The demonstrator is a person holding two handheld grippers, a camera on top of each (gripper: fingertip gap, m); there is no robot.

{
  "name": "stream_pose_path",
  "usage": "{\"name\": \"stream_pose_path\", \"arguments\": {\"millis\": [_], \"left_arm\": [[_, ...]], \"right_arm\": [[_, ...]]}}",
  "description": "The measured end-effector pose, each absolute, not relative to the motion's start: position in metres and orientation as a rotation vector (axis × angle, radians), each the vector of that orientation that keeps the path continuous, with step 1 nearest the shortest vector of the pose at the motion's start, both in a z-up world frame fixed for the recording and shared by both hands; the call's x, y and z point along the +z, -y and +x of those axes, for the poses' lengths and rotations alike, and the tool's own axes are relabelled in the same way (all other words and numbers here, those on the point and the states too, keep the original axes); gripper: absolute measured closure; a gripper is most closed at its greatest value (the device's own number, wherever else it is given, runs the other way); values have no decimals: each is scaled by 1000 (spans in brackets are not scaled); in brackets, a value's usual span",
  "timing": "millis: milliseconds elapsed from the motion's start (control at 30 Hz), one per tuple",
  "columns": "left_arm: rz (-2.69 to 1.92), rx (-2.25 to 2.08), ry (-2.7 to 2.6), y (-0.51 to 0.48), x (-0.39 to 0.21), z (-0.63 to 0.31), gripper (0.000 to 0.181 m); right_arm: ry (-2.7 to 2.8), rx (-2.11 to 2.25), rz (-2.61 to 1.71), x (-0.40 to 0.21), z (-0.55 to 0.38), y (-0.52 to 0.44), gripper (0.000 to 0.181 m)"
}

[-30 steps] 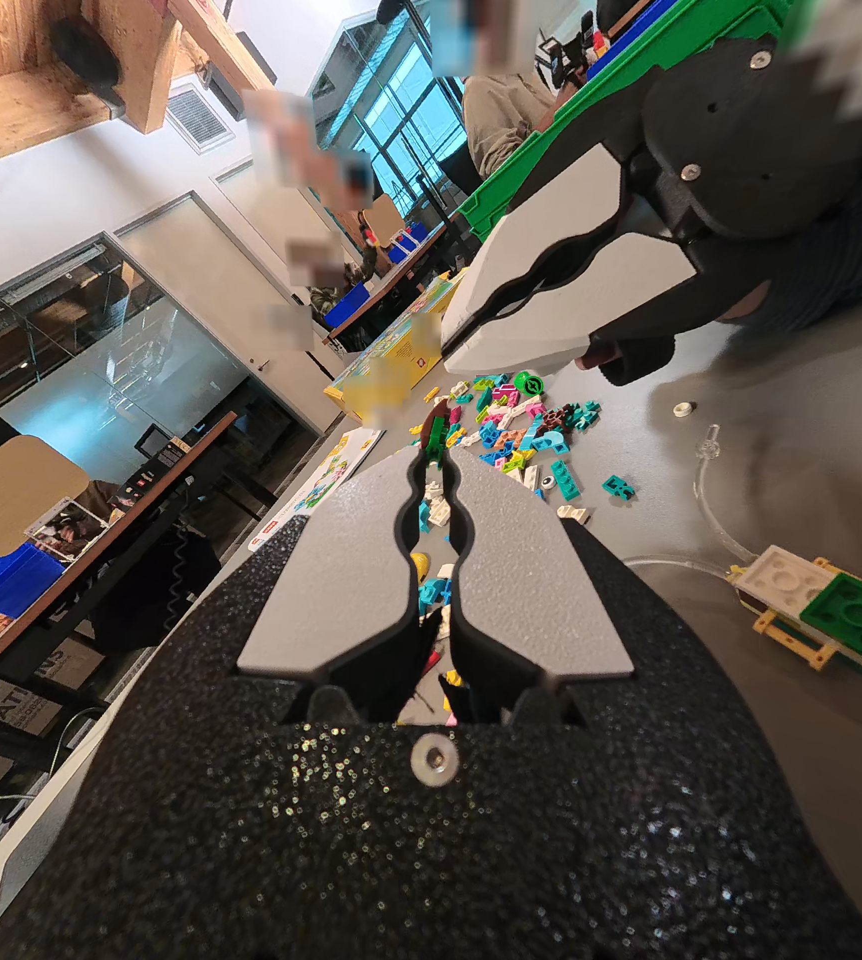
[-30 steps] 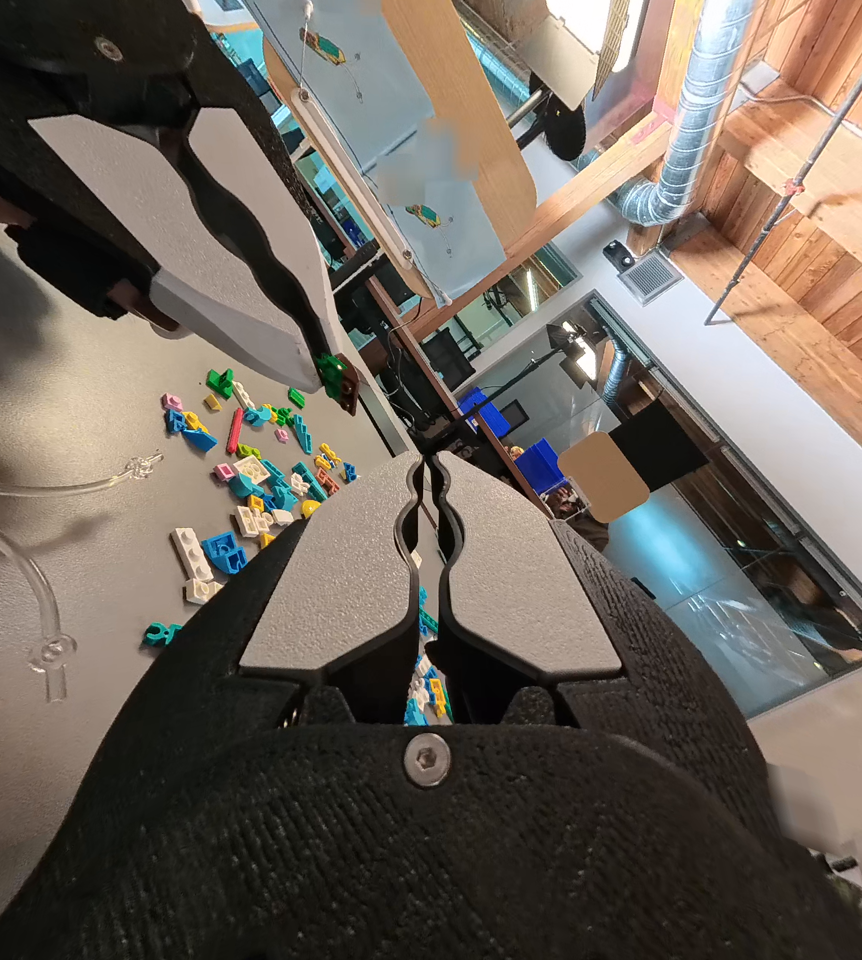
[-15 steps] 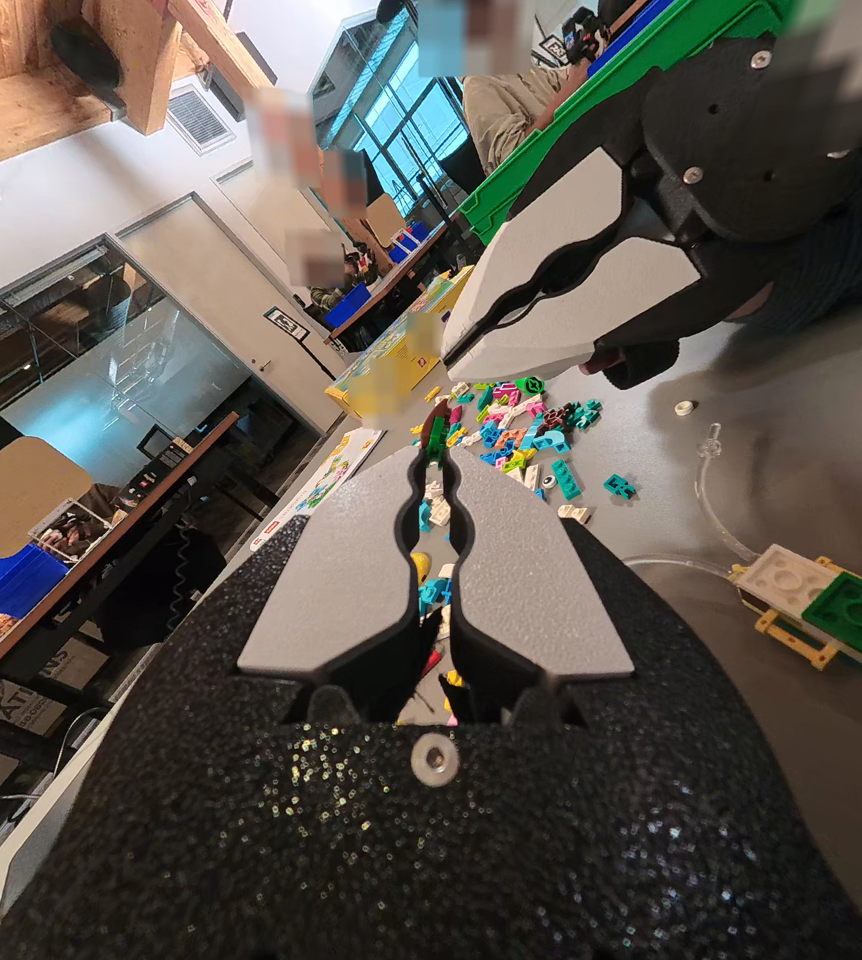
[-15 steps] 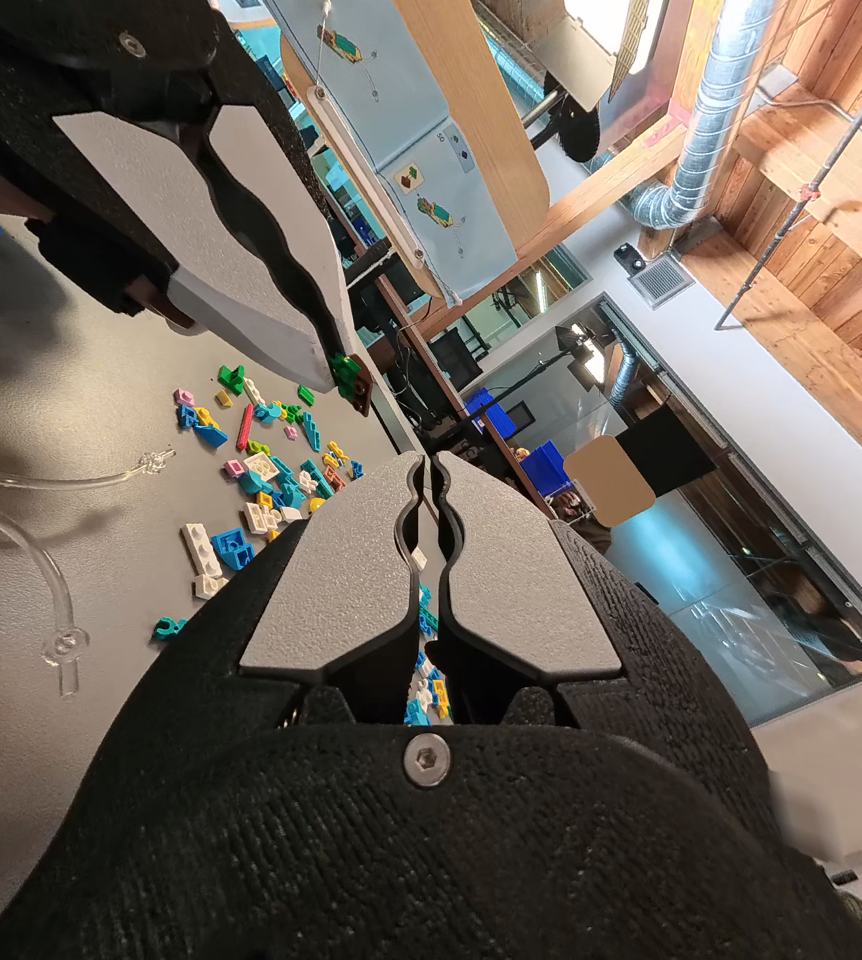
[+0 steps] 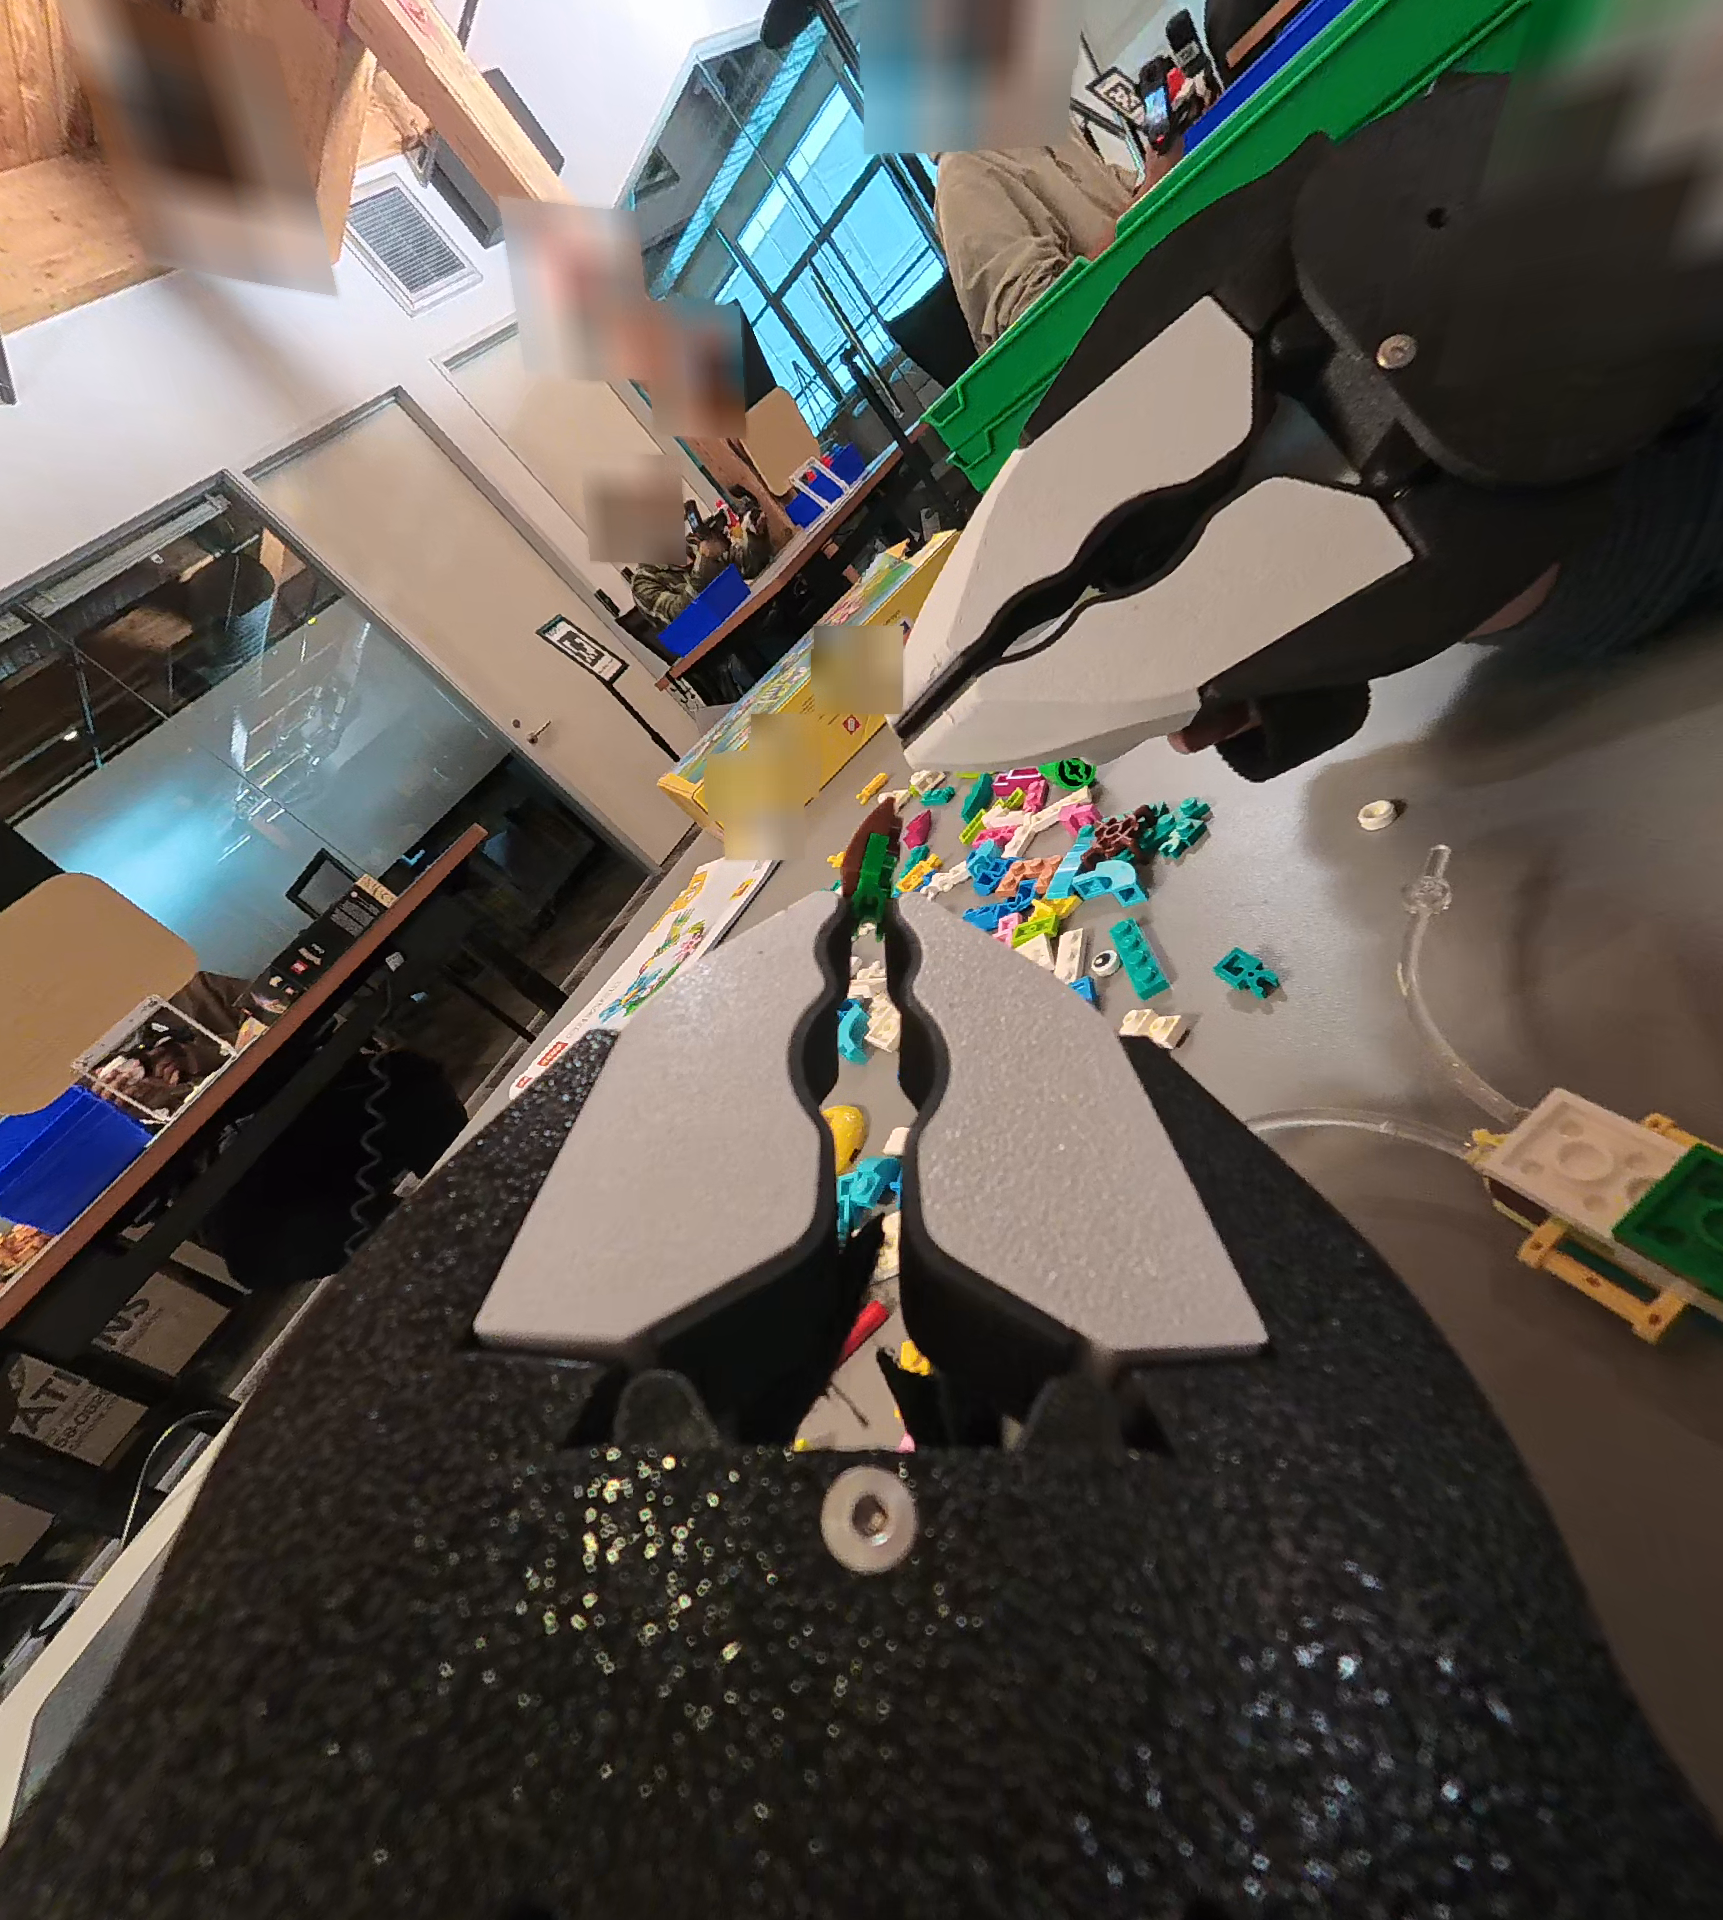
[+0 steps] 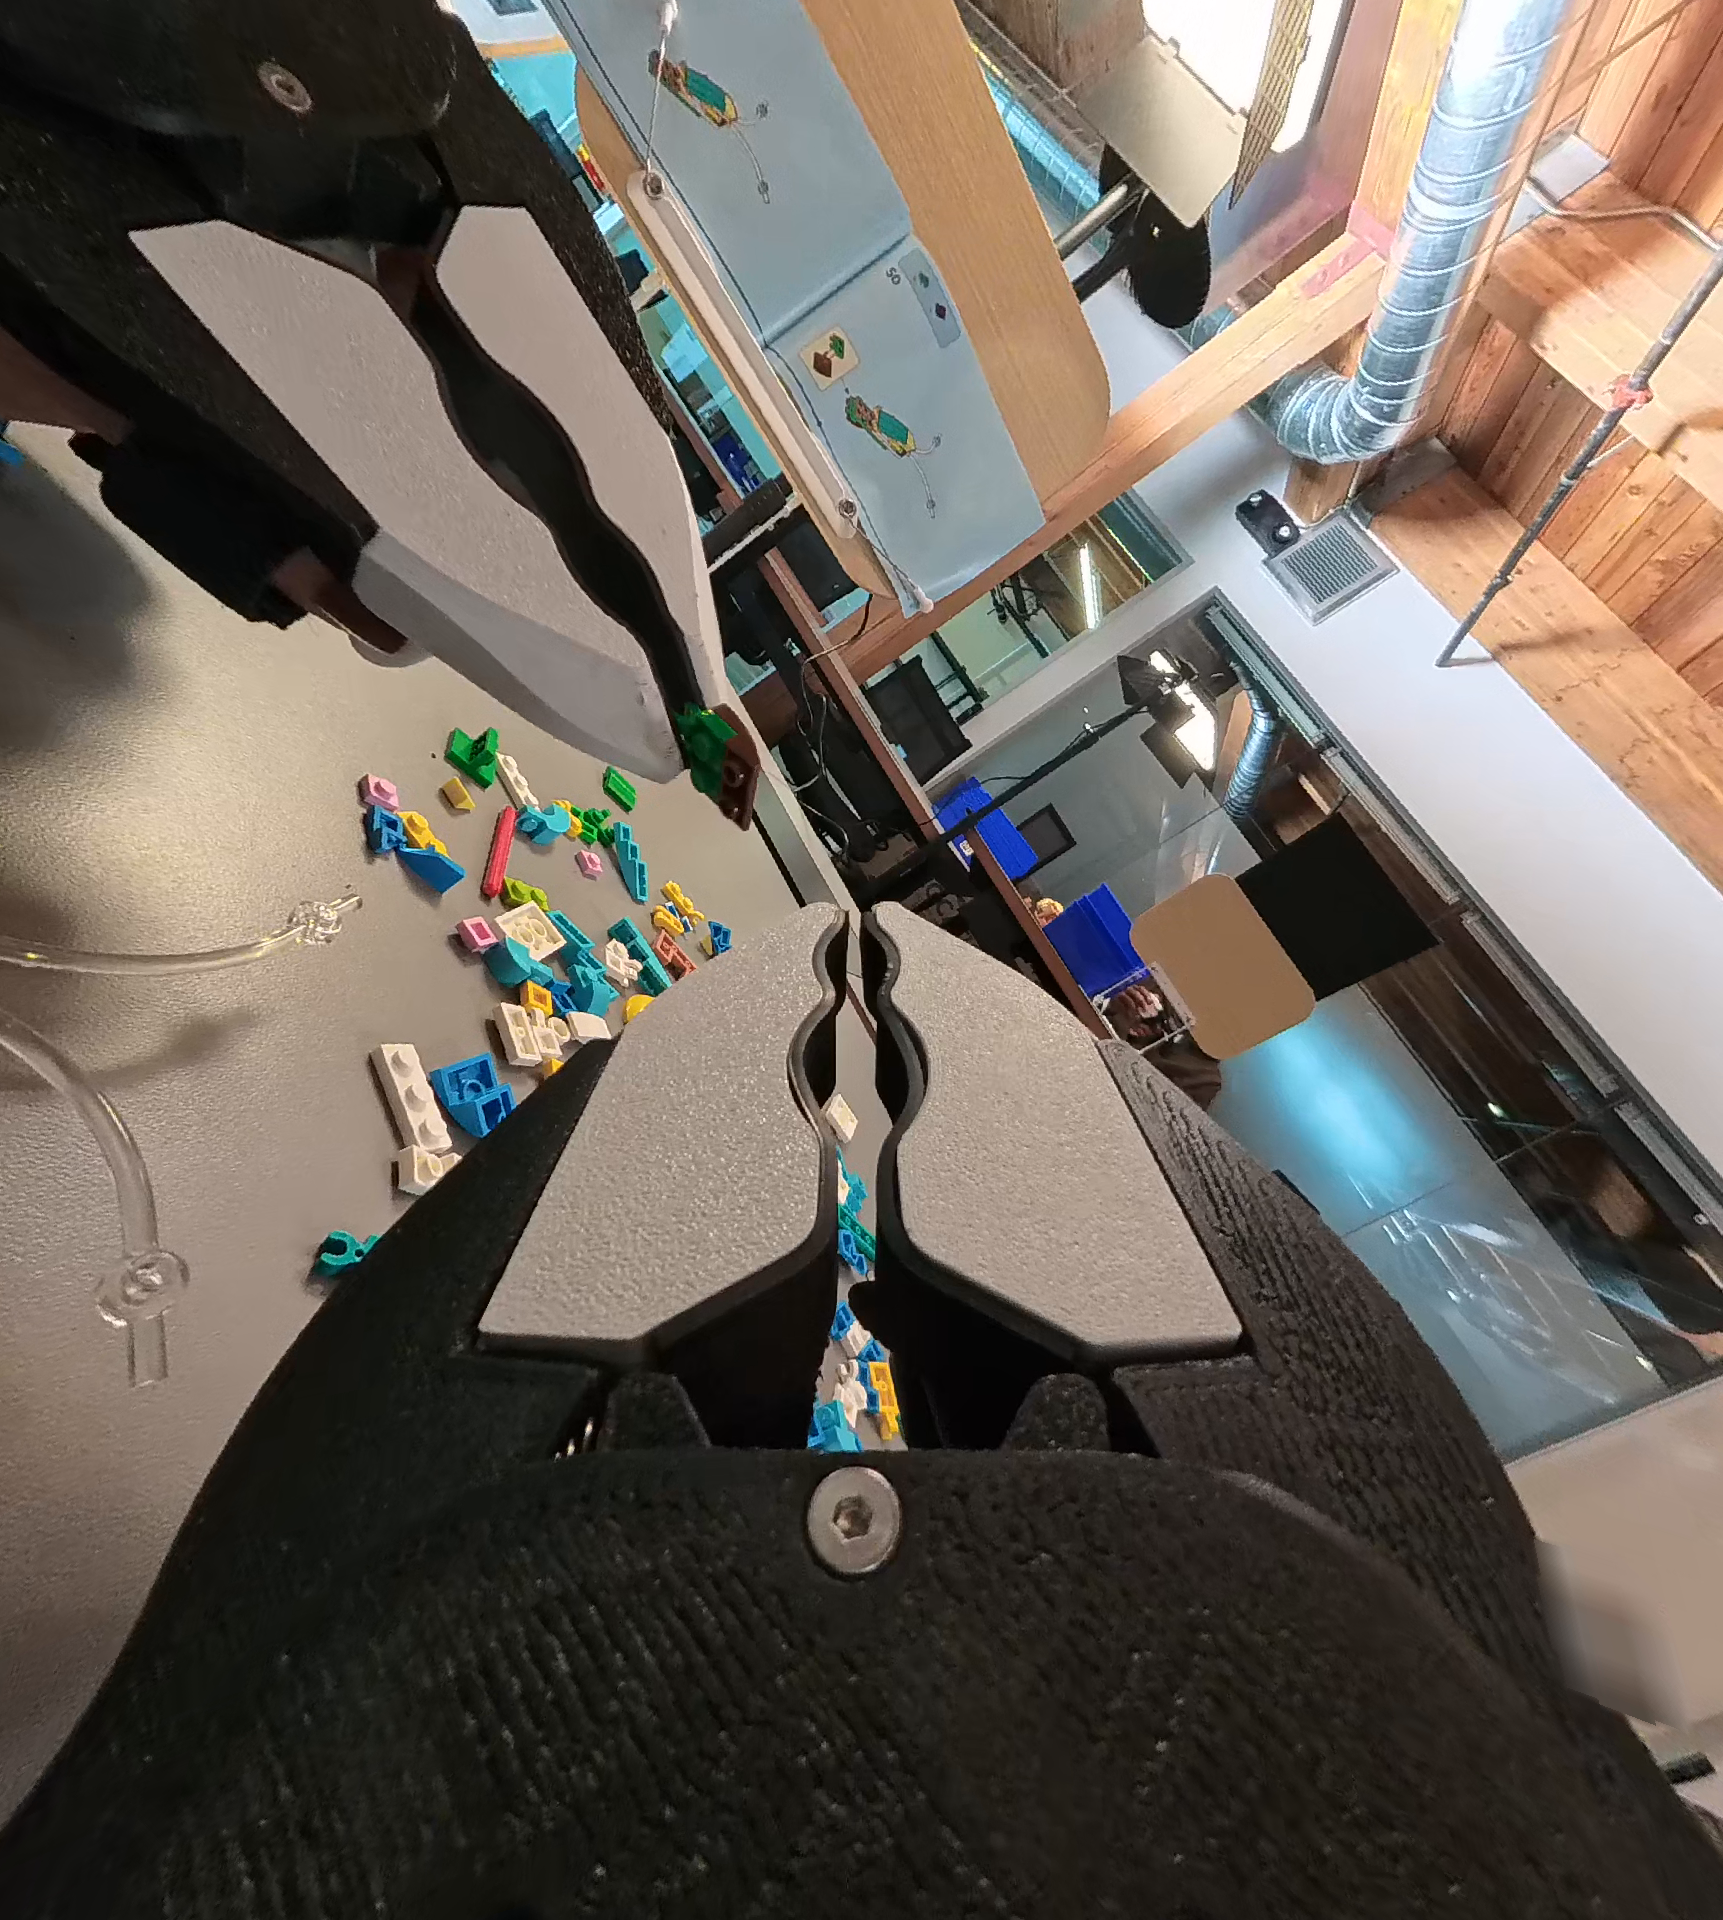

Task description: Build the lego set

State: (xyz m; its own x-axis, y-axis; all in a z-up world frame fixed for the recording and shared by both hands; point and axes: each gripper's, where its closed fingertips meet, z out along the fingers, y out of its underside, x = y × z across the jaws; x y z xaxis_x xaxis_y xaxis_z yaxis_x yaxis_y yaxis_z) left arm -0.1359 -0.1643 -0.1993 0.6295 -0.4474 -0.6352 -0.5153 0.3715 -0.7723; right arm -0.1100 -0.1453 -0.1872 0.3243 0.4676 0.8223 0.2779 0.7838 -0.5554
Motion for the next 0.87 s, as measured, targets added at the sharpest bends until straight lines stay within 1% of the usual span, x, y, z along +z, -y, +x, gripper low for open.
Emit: {"name": "stream_pose_path", "arguments": {"millis": [867], "left_arm": [[-1236,67,-956,164,-199,-136,176]], "right_arm": [[1269,137,-702,-187,-110,145,181]]}}
